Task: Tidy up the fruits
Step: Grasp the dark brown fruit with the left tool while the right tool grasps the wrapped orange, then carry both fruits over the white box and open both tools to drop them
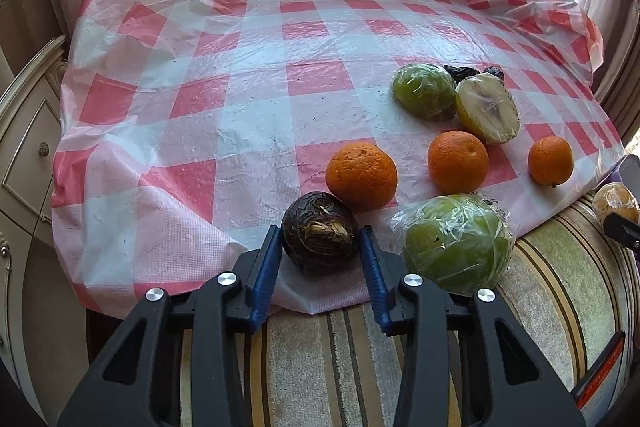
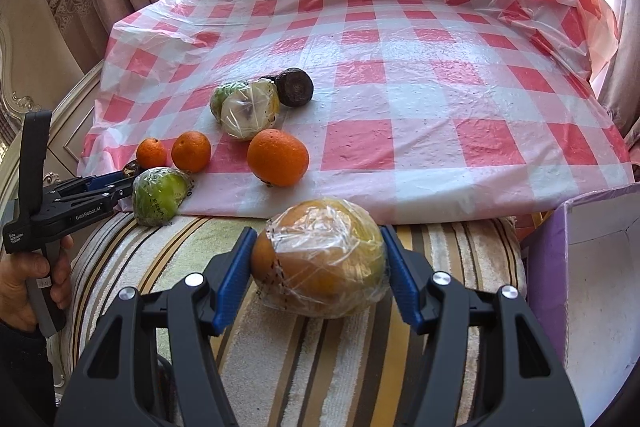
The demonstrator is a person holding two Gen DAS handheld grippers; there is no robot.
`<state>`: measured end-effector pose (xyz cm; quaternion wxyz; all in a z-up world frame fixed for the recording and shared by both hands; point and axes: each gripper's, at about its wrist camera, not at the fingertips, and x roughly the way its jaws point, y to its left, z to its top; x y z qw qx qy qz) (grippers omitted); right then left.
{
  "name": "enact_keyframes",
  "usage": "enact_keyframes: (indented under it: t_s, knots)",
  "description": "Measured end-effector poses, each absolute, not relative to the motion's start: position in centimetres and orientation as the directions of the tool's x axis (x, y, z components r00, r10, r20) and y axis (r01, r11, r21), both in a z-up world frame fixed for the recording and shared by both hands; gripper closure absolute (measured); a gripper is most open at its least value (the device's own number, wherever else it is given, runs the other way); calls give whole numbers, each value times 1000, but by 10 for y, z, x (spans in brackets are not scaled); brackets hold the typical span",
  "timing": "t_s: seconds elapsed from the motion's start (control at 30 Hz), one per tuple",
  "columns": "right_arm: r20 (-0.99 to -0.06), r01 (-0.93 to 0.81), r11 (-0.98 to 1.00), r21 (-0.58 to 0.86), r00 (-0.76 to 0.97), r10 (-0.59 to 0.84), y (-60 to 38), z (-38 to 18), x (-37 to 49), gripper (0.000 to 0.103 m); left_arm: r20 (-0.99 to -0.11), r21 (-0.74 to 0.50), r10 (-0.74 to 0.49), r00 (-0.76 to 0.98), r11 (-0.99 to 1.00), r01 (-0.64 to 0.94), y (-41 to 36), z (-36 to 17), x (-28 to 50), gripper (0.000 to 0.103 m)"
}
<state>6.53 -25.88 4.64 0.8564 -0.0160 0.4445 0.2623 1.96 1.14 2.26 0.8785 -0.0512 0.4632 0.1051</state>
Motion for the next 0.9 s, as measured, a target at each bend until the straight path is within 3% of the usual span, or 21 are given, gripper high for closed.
enact_keyframes:
  t_s: [0.23, 0.47, 0.7, 0.9]
  knots:
    - [-756, -429, 875, 225, 490, 435, -278, 54, 67, 40, -789, 21, 180, 587, 963, -268, 13, 49, 9, 65]
    - [-733, -387, 889, 244, 527, 430, -307, 67, 69, 40, -734, 51, 151, 663, 984, -169, -22, 93, 15, 65]
    - [-717, -331, 910, 248, 569, 403, -342, 78, 71, 40, -720, 64, 19, 694, 997, 40, -87, 116, 34, 65]
    - [-721, -252, 939, 235, 602, 343, -385, 79, 73, 40, -746, 73, -153, 648, 948, 309, -172, 125, 61, 65]
